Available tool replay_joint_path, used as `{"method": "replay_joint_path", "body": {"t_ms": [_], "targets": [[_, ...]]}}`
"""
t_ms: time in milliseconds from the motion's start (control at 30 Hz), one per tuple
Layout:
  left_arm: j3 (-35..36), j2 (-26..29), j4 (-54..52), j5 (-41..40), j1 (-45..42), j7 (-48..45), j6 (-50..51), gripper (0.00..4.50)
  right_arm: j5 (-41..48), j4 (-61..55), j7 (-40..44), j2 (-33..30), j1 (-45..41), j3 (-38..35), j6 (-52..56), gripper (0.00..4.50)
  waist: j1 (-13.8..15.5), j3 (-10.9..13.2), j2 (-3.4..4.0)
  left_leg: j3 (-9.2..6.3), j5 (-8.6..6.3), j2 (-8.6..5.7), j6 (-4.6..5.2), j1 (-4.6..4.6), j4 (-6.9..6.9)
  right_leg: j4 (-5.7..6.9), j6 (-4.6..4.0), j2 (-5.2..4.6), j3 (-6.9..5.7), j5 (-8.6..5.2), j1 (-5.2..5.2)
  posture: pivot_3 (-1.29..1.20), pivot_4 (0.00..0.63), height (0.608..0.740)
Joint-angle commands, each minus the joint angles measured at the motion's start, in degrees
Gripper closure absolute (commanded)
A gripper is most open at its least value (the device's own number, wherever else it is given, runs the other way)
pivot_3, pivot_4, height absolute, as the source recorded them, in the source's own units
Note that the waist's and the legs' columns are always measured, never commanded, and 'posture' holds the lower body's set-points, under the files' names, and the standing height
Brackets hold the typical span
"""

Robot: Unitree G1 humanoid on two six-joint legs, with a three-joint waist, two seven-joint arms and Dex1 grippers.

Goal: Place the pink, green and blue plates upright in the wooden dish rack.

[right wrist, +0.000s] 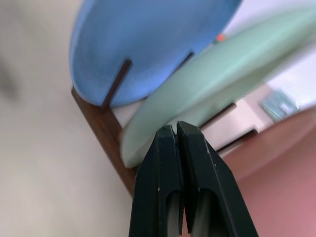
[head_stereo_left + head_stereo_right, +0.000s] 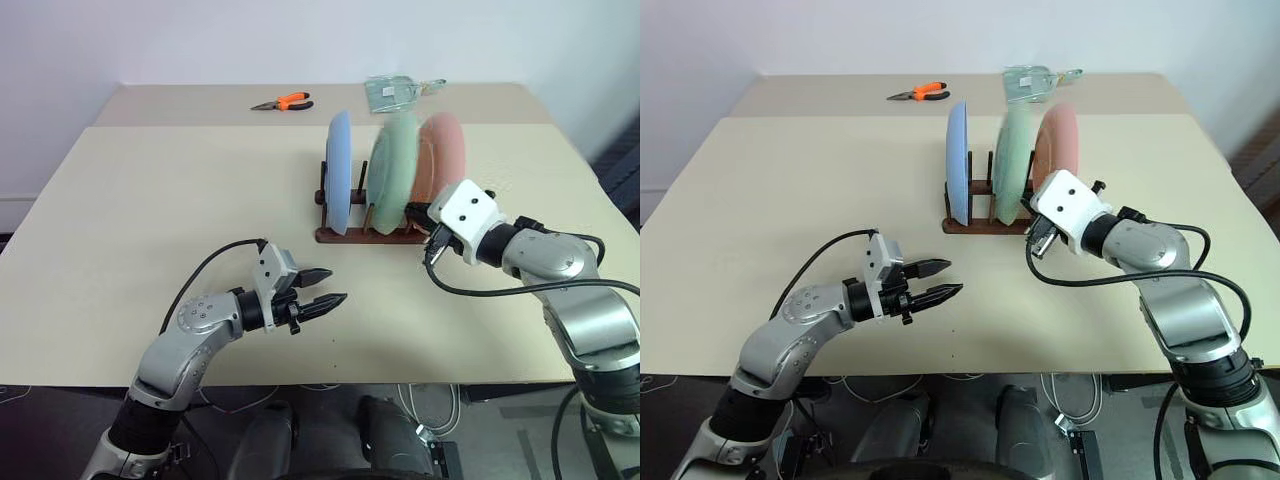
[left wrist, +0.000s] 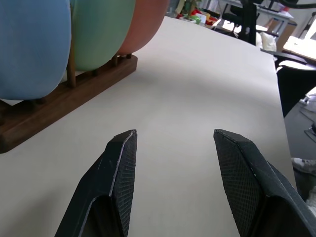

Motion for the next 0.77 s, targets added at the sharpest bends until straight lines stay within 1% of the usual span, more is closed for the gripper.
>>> {"method": "replay_joint_path", "body": {"t_ms": [33,133,200,267,300,367,433,500,600,767], "targets": [[-0.2,-0.2,-1.0,0.3,-0.2,0.0,-1.1,1.96,-0.8,-2.2,0.6,0.2,-1.3,0.5,-0.1,4.43,0.0,0.0,0.0,0.0,0.0,0.0,0.0,-0.01,0.01,0.0,0.0,0.0,0.0,0.0,0.0,0.0,0.15,0.74],[0.1,-0.2,-1.0,0.6,0.0,0.5,-1.2,1.96,-0.9,-1.2,1.4,-0.8,0.0,-1.0,-0.3,4.43,0.0,0.0,0.0,0.0,0.0,-0.01,0.0,0.0,0.01,0.0,0.0,0.0,0.0,0.0,0.0,0.0,0.15,0.74],[1.0,0.1,-0.6,1.2,0.2,1.1,-1.9,1.96,0.1,-0.3,2.9,-2.4,2.5,-4.5,-1.3,4.43,0.1,0.0,0.0,-0.01,0.0,0.0,0.0,0.0,0.01,0.0,0.0,0.0,0.0,0.0,0.0,0.0,0.15,0.74],[3.4,0.7,0.7,1.8,0.1,2.0,-2.9,1.96,6.8,-0.4,6.3,-2.2,6.8,-12.5,0.0,4.43,0.3,0.0,-0.02,-0.03,0.0,-0.01,0.0,-0.03,0.01,-0.01,0.0,-0.01,-0.01,0.0,0.02,0.0,0.15,0.74],[4.0,0.9,1.2,2.0,-0.1,2.3,-3.2,1.96,9.1,-0.5,7.4,-2.0,8.2,-15.1,0.6,4.43,0.2,0.0,-0.02,-0.06,0.0,-0.02,0.0,-0.03,0.01,-0.03,0.02,-0.01,-0.02,-0.01,0.04,0.0,0.15,0.74],[7.3,2.6,3.6,3.3,0.1,3.5,-5.0,1.96,13.6,-0.3,11.9,-2.9,14.3,-21.9,0.9,4.43,0.1,0.0,-0.01,-0.06,0.0,-0.02,0.0,-0.02,0.01,-0.02,0.02,-0.01,-0.01,-0.02,0.05,0.0,0.15,0.74],[9.9,4.0,6.0,4.8,0.2,4.8,-6.9,1.96,16.5,1.5,14.1,-3.0,18.4,-26.9,1.3,4.43,0.1,0.0,-0.01,-0.06,0.0,0.0,0.01,0.02,-0.02,0.01,0.03,0.01,-0.03,-0.02,0.06,0.0,0.15,0.74],[13.3,7.0,10.0,7.5,1.6,5.9,-10.1,1.96,16.3,6.6,13.6,-2.1,20.8,-30.6,-0.9,4.43,-0.2,0.0,0.03,-0.01,0.0,0.02,0.01,0.08,-0.03,0.04,0.02,0.02,-0.02,-0.01,0.07,0.0,0.15,0.74],[16.5,9.1,13.2,8.6,3.1,6.5,-12.7,1.96,14.4,11.0,12.9,-1.9,22.2,-31.2,-4.8,4.43,-0.5,0.0,0.08,0.08,0.0,0.04,0.01,0.15,-0.04,0.05,0.04,0.02,0.02,-0.03,0.07,0.0,0.15,0.74],[19.0,8.8,13.6,8.6,4.0,7.8,-14.3,1.96,11.8,15.7,10.9,-0.7,19.4,-27.4,-9.5,4.43,-0.1,0.0,0.08,0.08,0.0,0.04,0.0,0.1,0.01,0.03,0.17,-0.01,0.02,-0.1,0.07,0.0,0.15,0.74]]}}
